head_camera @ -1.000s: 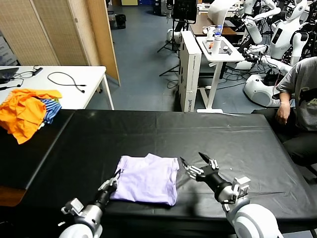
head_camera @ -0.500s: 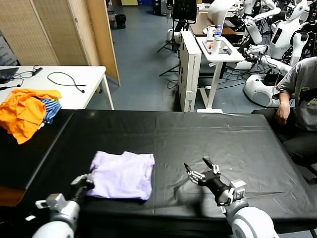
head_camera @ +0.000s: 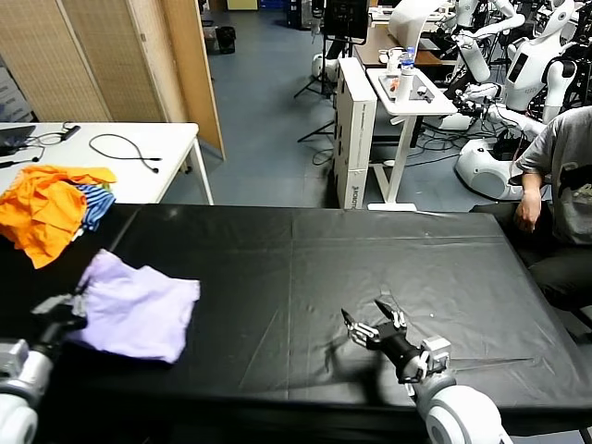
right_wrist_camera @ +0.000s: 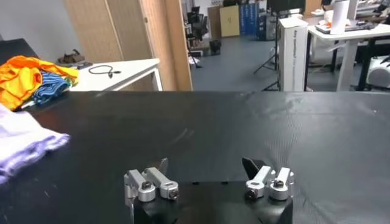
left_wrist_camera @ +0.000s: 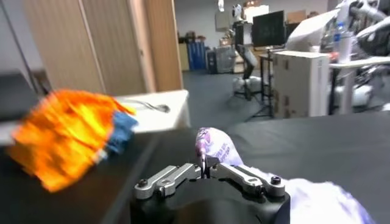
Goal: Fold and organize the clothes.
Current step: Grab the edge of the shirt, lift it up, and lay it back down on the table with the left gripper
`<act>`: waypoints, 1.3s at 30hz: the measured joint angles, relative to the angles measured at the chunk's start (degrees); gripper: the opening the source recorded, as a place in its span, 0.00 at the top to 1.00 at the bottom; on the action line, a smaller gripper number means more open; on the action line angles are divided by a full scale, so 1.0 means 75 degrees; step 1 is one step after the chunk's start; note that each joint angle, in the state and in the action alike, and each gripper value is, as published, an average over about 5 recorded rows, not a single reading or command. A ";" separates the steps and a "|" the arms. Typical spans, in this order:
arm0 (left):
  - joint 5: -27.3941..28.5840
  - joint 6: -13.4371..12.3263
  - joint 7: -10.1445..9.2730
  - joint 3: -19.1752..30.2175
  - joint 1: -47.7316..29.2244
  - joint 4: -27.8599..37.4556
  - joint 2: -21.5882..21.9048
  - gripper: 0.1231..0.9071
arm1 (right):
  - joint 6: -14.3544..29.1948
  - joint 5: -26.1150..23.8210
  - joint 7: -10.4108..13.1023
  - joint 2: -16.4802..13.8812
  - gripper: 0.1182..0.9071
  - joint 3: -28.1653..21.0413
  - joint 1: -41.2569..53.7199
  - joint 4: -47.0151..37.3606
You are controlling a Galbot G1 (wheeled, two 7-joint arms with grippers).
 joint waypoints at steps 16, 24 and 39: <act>0.0266 0.0542 -0.0968 0.3636 -0.0421 -0.0714 -0.2126 0.94 | -0.0008 -0.0110 0.0005 0.0039 0.00 0.0363 -0.0393 0.0287; 0.0352 0.0547 -0.1026 0.5406 -0.0689 -0.0369 -0.3046 0.94 | -0.0035 -0.0063 -0.0013 0.0159 0.00 0.0303 -0.0391 0.0279; 0.0712 0.0165 -0.0352 0.5752 -0.0745 -0.0562 -0.3025 0.06 | -0.0678 0.1961 0.0199 -0.0189 0.00 -0.0356 0.0010 0.0149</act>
